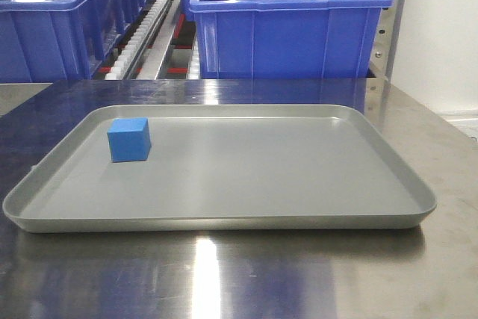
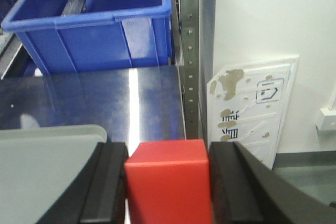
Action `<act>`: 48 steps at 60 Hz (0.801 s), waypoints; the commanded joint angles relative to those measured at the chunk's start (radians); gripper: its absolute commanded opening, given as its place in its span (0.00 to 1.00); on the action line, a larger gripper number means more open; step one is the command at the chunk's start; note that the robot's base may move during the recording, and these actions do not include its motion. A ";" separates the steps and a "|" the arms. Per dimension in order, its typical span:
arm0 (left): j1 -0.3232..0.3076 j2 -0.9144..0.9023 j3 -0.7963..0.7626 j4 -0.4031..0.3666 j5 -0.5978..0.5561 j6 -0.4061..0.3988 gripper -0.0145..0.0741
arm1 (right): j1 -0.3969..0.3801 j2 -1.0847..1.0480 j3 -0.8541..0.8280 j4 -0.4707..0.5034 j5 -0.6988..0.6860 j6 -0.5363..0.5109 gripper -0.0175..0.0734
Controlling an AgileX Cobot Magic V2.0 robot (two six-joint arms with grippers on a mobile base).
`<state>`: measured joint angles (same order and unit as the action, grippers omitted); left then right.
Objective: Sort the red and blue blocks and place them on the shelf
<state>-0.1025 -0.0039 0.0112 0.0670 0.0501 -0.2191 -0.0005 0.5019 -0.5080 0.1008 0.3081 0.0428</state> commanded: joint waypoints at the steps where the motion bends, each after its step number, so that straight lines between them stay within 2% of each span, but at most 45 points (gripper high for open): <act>1: -0.002 -0.014 0.020 -0.006 -0.081 0.000 0.30 | -0.008 -0.024 0.003 -0.007 -0.109 -0.009 0.25; 48: -0.002 -0.014 0.020 -0.006 -0.081 0.000 0.30 | -0.008 -0.037 0.019 -0.007 -0.097 -0.009 0.25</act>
<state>-0.1025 -0.0039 0.0112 0.0670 0.0501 -0.2191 -0.0005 0.4643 -0.4592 0.1008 0.2937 0.0428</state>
